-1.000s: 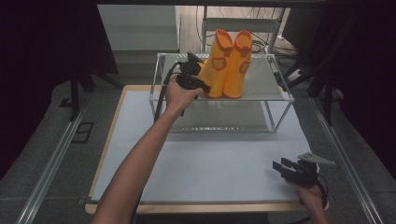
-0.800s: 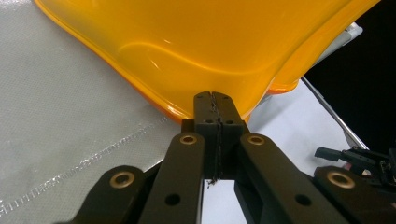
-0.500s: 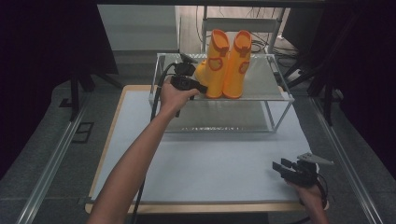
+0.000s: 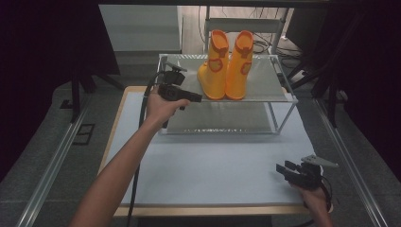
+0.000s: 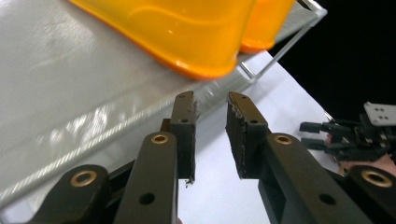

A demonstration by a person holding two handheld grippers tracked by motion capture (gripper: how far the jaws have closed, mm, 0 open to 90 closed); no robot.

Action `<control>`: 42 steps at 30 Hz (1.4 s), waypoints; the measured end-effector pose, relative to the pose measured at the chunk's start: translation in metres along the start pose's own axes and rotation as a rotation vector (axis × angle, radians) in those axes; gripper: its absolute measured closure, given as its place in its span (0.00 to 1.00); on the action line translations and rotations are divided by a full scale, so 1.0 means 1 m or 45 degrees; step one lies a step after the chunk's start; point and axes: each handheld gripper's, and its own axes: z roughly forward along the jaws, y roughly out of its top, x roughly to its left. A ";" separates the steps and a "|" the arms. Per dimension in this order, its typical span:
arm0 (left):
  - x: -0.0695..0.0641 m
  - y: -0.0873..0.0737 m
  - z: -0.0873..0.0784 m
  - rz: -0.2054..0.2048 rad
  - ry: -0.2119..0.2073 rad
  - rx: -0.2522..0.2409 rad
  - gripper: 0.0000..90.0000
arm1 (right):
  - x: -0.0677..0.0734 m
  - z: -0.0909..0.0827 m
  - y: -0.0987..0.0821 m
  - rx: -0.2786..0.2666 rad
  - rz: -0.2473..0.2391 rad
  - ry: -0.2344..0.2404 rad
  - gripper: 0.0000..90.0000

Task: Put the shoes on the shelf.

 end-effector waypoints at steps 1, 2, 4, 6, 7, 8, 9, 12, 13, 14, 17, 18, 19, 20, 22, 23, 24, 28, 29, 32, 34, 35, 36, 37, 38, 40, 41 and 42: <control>0.000 -0.004 -0.005 0.007 -0.002 -0.006 0.81 | 0.000 0.000 0.000 0.000 -0.004 0.000 0.55; 0.001 -0.009 -0.009 0.009 -0.010 -0.016 0.81 | 0.001 0.001 0.000 0.001 -0.006 0.000 0.55; 0.001 -0.018 -0.019 0.004 -0.029 -0.031 0.81 | 0.002 0.001 0.000 0.005 -0.010 0.002 0.55; 0.002 -0.027 -0.029 0.011 -0.023 -0.044 0.81 | 0.003 0.002 0.000 0.008 -0.015 0.003 0.55; 0.002 -0.031 -0.033 0.013 -0.025 -0.047 0.81 | 0.004 0.002 0.000 0.008 -0.013 0.004 0.55; 0.003 -0.036 -0.038 0.016 -0.020 -0.049 0.81 | 0.004 0.003 0.000 0.009 -0.014 0.005 0.55; 0.004 -0.040 -0.042 0.018 -0.018 -0.050 0.80 | 0.004 0.003 0.000 0.011 -0.020 0.004 0.55; 0.008 -0.055 -0.051 0.021 -0.020 -0.048 0.79 | 0.006 0.004 0.000 0.015 -0.019 0.007 0.55; 0.009 -0.060 -0.054 0.019 -0.020 -0.048 0.79 | 0.006 0.004 0.000 0.015 -0.021 0.007 0.55; 0.010 -0.065 -0.056 0.016 -0.026 -0.049 0.79 | 0.006 0.004 0.000 0.015 -0.021 0.006 0.55; 0.014 -0.080 -0.061 0.019 -0.035 -0.038 0.78 | 0.006 0.003 0.000 0.012 -0.021 0.005 0.55; 0.015 -0.085 -0.062 0.012 -0.039 -0.037 0.78 | 0.005 0.003 0.000 0.012 -0.021 0.005 0.55; 0.016 -0.088 -0.062 0.013 -0.044 -0.034 0.78 | 0.005 0.004 0.000 0.013 -0.021 0.004 0.55; 0.017 -0.093 -0.062 0.009 -0.053 -0.029 0.77 | 0.005 0.004 0.000 0.015 -0.019 0.004 0.55; 0.018 -0.101 -0.062 0.007 -0.064 -0.018 0.77 | 0.005 0.004 0.000 0.017 -0.019 0.004 0.55; 0.019 -0.104 -0.062 0.007 -0.067 -0.008 0.76 | 0.005 0.004 0.000 0.017 -0.020 0.003 0.55; 0.020 -0.107 -0.061 0.006 -0.070 0.003 0.76 | 0.006 0.004 0.000 0.018 -0.021 0.004 0.55; 0.024 -0.117 -0.057 -0.006 -0.072 0.025 0.75 | 0.006 0.004 0.000 0.020 -0.023 0.004 0.55; 0.025 -0.120 -0.056 -0.013 -0.069 0.027 0.75 | 0.006 0.004 0.000 0.020 -0.025 0.004 0.55; 0.028 -0.126 -0.052 -0.033 -0.075 0.036 0.75 | 0.006 0.004 0.000 0.019 -0.025 0.004 0.55; 0.030 -0.129 -0.049 -0.040 -0.075 0.047 0.75 | 0.005 0.005 0.000 0.020 -0.025 0.004 0.55; 0.031 -0.129 -0.048 -0.040 -0.073 0.049 0.74 | 0.005 0.005 0.000 0.023 -0.022 0.004 0.55; 0.031 -0.130 -0.047 -0.041 -0.072 0.051 0.74 | 0.005 0.005 0.000 0.024 -0.021 0.004 0.55; 0.032 -0.130 -0.047 -0.042 -0.070 0.052 0.74 | 0.006 0.005 0.000 0.025 -0.021 0.004 0.55; 0.032 -0.130 -0.047 -0.041 -0.067 0.053 0.74 | 0.006 0.005 0.000 0.025 -0.020 0.004 0.55; 0.032 -0.130 -0.047 -0.045 -0.062 0.047 0.73 | 0.006 0.005 0.000 0.025 -0.022 0.004 0.55; 0.032 -0.130 -0.048 -0.045 -0.061 0.047 0.73 | 0.006 0.005 0.000 0.024 -0.021 0.006 0.55; 0.032 -0.130 -0.048 -0.046 -0.060 0.048 0.72 | 0.006 0.005 0.000 0.022 -0.021 0.006 0.55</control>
